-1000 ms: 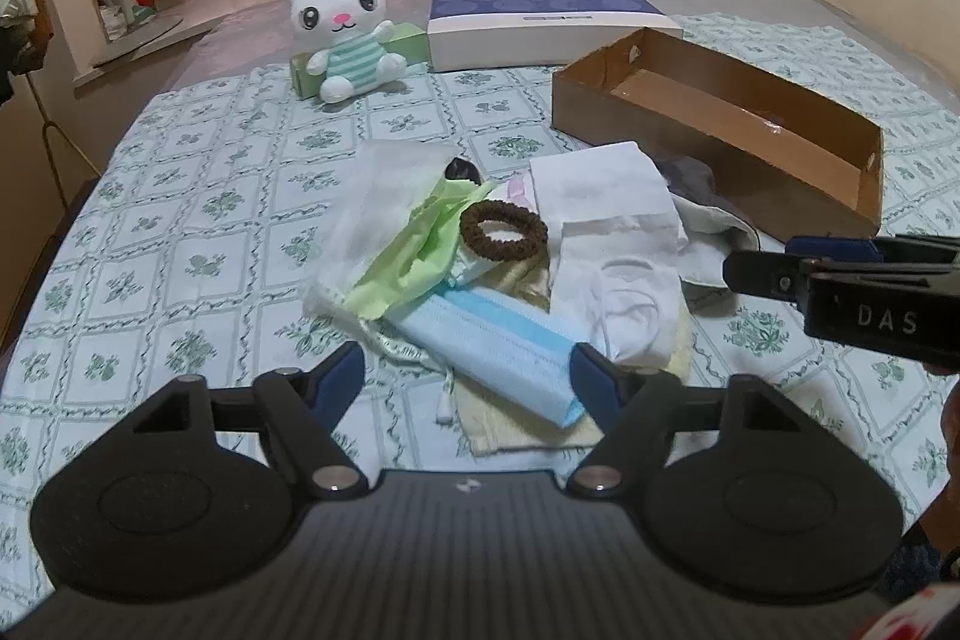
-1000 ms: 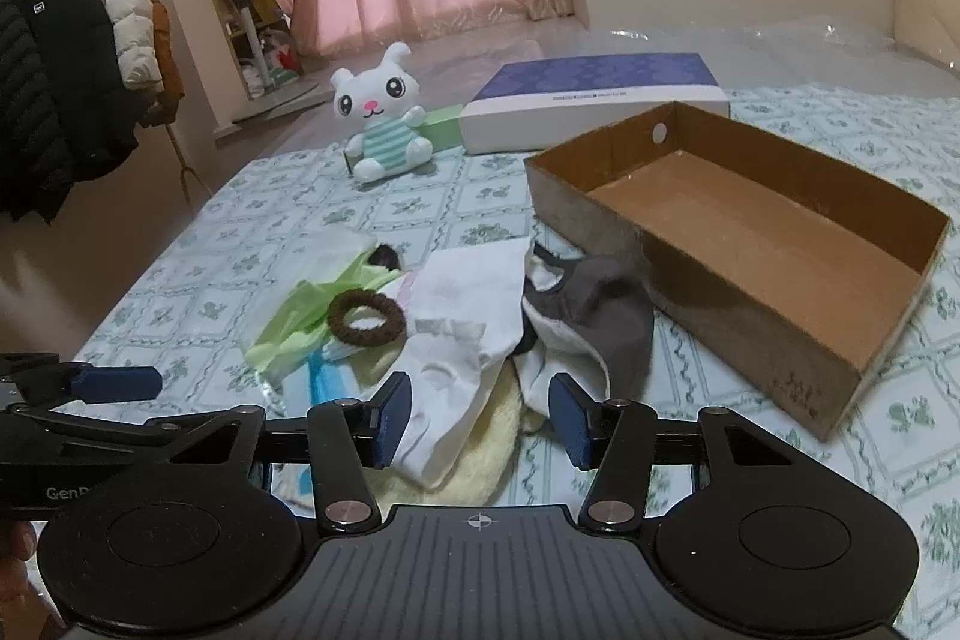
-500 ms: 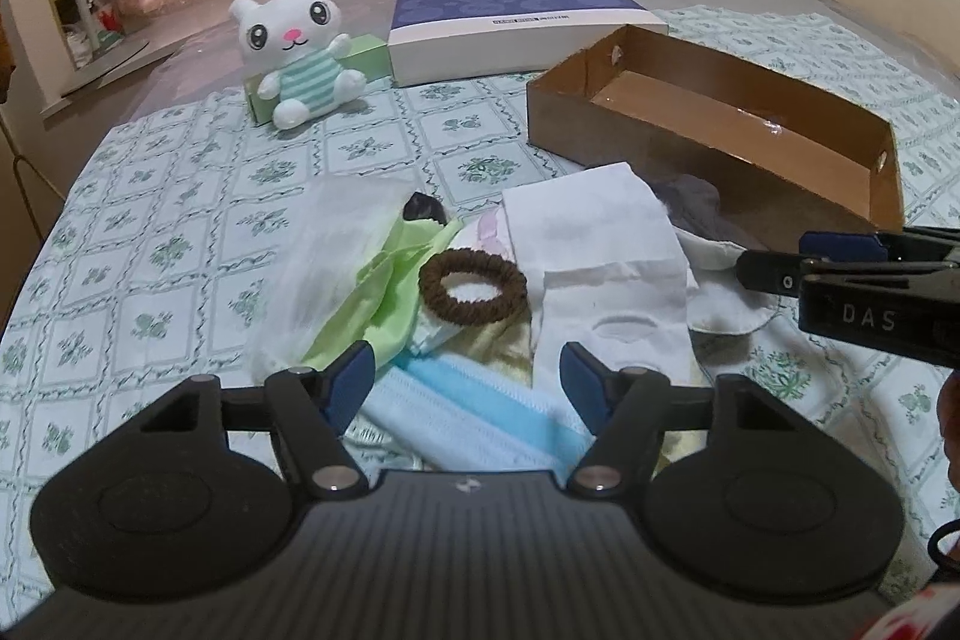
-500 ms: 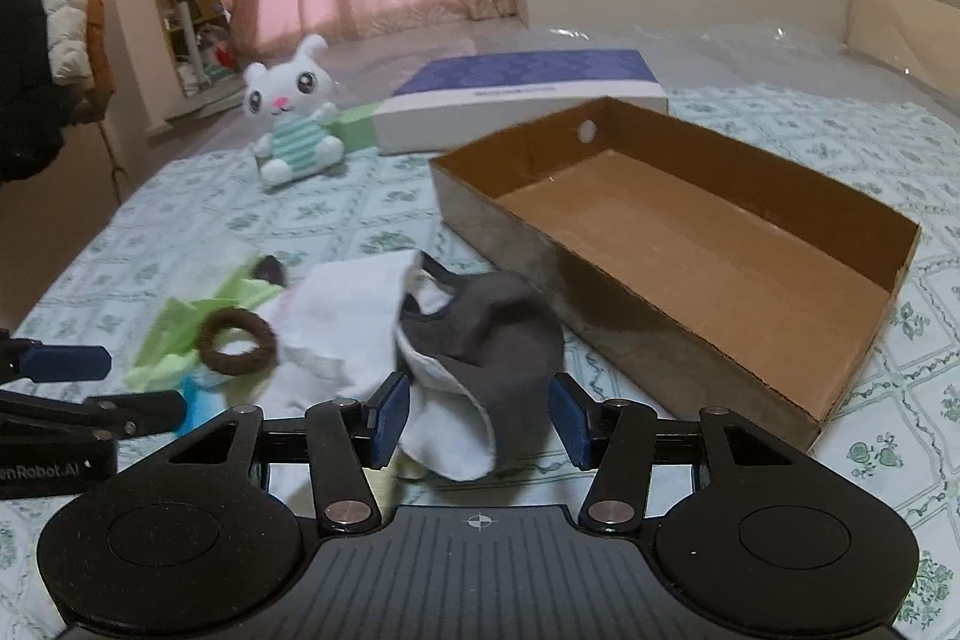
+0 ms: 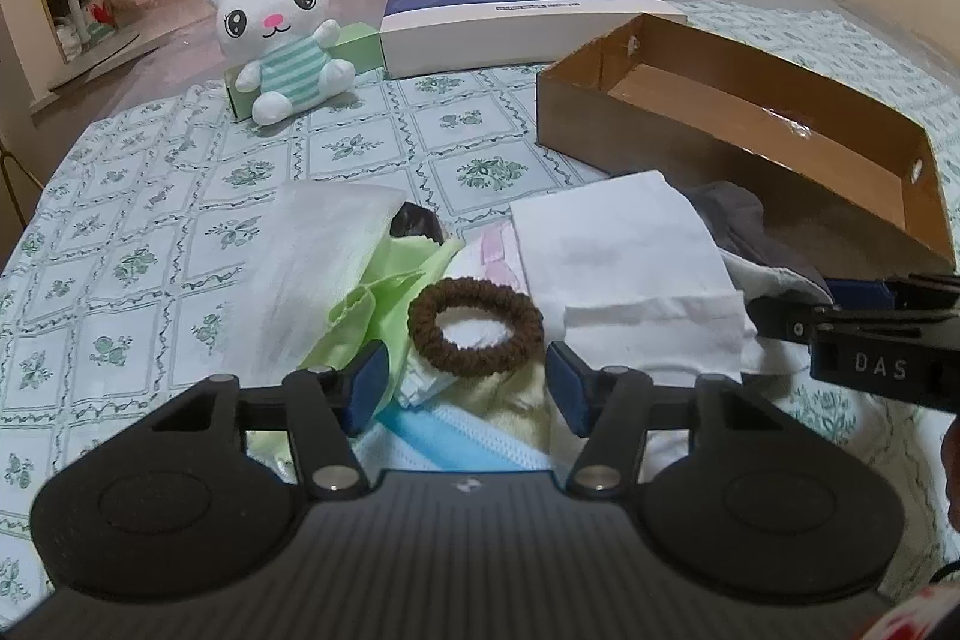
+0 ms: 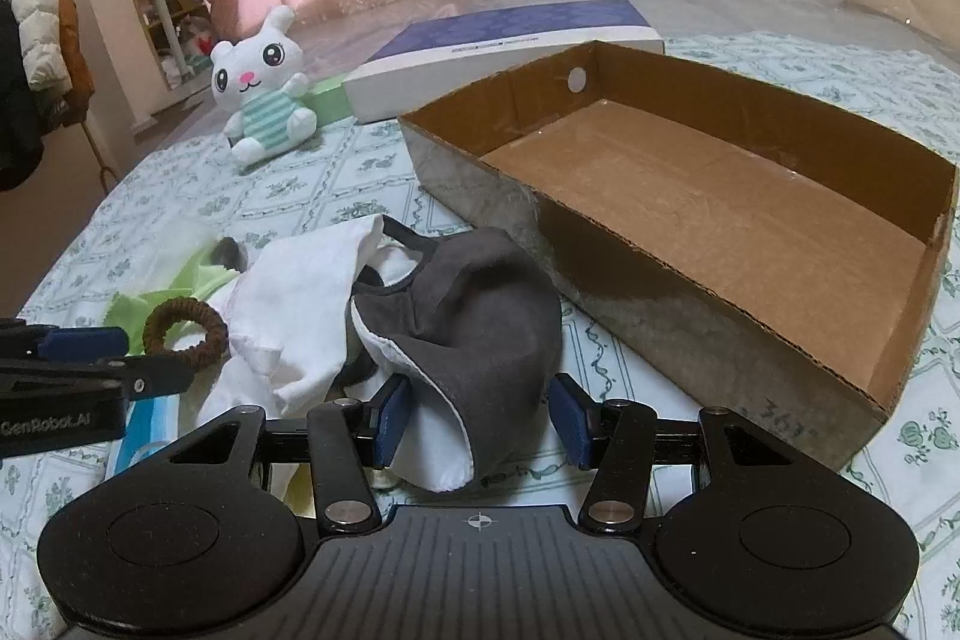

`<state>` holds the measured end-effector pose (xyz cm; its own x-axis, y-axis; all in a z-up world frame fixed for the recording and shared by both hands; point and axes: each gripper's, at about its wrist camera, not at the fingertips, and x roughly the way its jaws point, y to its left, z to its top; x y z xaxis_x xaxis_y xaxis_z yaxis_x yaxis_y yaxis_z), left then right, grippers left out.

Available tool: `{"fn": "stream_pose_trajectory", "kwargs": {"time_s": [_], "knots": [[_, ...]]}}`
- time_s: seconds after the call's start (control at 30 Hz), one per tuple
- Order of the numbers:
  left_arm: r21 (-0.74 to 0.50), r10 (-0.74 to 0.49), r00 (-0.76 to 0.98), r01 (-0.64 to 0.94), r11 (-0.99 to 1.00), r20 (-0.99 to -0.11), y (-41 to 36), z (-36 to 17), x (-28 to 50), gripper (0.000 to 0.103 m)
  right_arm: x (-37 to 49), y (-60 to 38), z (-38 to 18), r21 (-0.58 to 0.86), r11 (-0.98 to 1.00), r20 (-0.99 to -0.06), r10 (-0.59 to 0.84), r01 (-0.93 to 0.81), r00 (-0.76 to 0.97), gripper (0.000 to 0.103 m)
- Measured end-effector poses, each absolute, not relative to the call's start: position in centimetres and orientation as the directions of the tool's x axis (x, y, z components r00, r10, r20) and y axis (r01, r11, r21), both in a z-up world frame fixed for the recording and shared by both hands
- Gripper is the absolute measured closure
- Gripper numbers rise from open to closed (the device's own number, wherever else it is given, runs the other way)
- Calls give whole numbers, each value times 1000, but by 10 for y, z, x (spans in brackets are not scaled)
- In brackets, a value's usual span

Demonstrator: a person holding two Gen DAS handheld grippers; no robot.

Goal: Organize soft objects
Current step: 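Close the right gripper on the grey mask while the left gripper grasps the brown hair tie, then carry the grey mask and brown hair tie over the cardboard box with both grippers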

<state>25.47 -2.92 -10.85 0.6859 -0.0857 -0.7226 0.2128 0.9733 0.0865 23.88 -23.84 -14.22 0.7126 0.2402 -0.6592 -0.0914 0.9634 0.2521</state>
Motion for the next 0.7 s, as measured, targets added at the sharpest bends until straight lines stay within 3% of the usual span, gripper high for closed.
{"fn": "stream_pose_trajectory", "kwargs": {"time_s": [0.27, 0.33, 0.4, 0.47, 0.7], "knots": [[63, -96, 672, 208, 976, -735, -29, -120, 272, 67, 241, -238, -148, 251, 963, -663, 242, -94, 708, 66], [61, -92, 667, 202, 977, -740, -29, -123, 274, 76, 240, -238, -148, 251, 963, -661, 243, -97, 709, 71], [50, -97, 665, 198, 979, -740, -28, -125, 275, 95, 239, -237, -147, 247, 964, -660, 245, -103, 710, 77], [39, -106, 666, 198, 979, -738, -26, -125, 274, 95, 238, -237, -146, 241, 965, -656, 242, -106, 715, 85], [58, -90, 681, 192, 980, -727, -23, -118, 264, 96, 230, -236, -134, 227, 967, -636, 235, -113, 735, 94]]}}
